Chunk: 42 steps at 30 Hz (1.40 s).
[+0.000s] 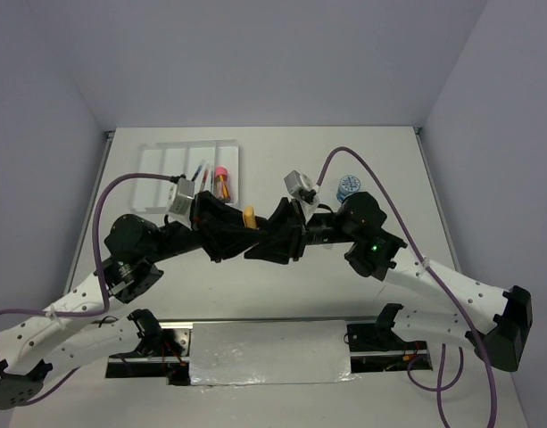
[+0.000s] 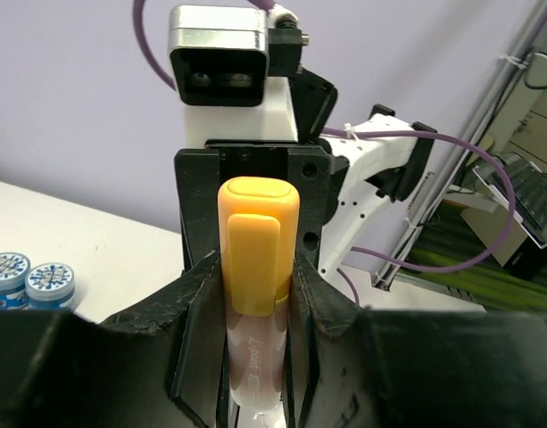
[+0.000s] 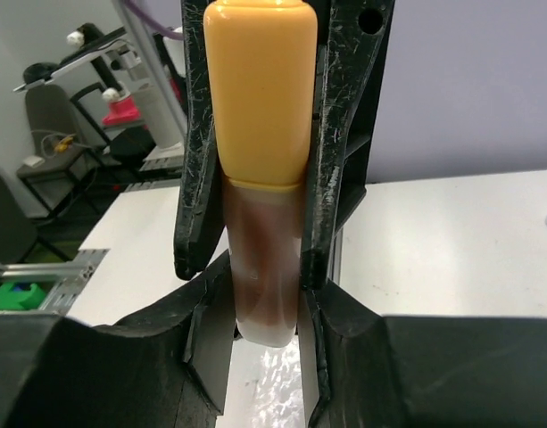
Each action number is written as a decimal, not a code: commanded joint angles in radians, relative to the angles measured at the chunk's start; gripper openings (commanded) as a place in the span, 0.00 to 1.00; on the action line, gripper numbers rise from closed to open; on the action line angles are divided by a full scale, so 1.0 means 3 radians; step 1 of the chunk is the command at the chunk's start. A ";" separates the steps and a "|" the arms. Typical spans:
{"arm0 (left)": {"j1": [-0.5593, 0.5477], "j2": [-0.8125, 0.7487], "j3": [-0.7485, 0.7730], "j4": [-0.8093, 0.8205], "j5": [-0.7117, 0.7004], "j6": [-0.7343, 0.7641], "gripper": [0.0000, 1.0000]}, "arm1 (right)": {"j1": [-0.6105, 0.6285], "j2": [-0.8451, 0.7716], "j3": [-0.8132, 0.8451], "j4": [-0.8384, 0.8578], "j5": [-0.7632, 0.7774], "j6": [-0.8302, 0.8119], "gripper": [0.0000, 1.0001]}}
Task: Sort the stationery into containers
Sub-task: Close the pen cap on the pen.
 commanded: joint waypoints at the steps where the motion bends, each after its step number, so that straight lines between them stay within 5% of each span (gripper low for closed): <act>1: -0.0023 0.0025 0.0222 -0.0074 -0.0261 0.0042 0.00 | -0.0009 -0.0064 0.0070 0.0024 0.0293 -0.0126 0.06; 3: -0.0023 0.0060 0.0289 -0.0182 -0.0333 0.0088 0.03 | -0.0009 -0.0069 0.0040 0.0014 0.0333 -0.0146 0.00; 6: -0.0023 0.0066 0.0365 -0.0315 -0.0430 0.0179 0.47 | -0.0009 -0.0085 0.0009 -0.0006 0.0339 -0.0167 0.00; 9: -0.0023 0.0071 0.0488 -0.0437 -0.0542 0.0282 0.77 | -0.0019 -0.0105 -0.0042 0.0014 0.0313 -0.0177 0.00; 14: -0.0023 0.0086 0.0703 -0.0688 -0.0655 0.0451 0.97 | -0.0019 -0.0105 -0.0088 0.0024 0.0150 -0.0238 0.00; 21: -0.0023 0.0101 0.1035 -0.0970 -0.0630 0.0574 0.93 | -0.0034 -0.0090 -0.0094 0.0055 -0.0361 -0.0335 0.00; 31: -0.0023 0.0168 0.0893 -0.0842 0.0193 0.0533 0.83 | -0.0065 -0.0023 0.0039 -0.0083 -0.0469 -0.0376 0.00; 42: -0.0023 0.0168 0.0785 -0.0944 0.0143 0.0548 0.48 | -0.0065 -0.0023 0.0086 -0.0052 -0.0618 -0.0376 0.00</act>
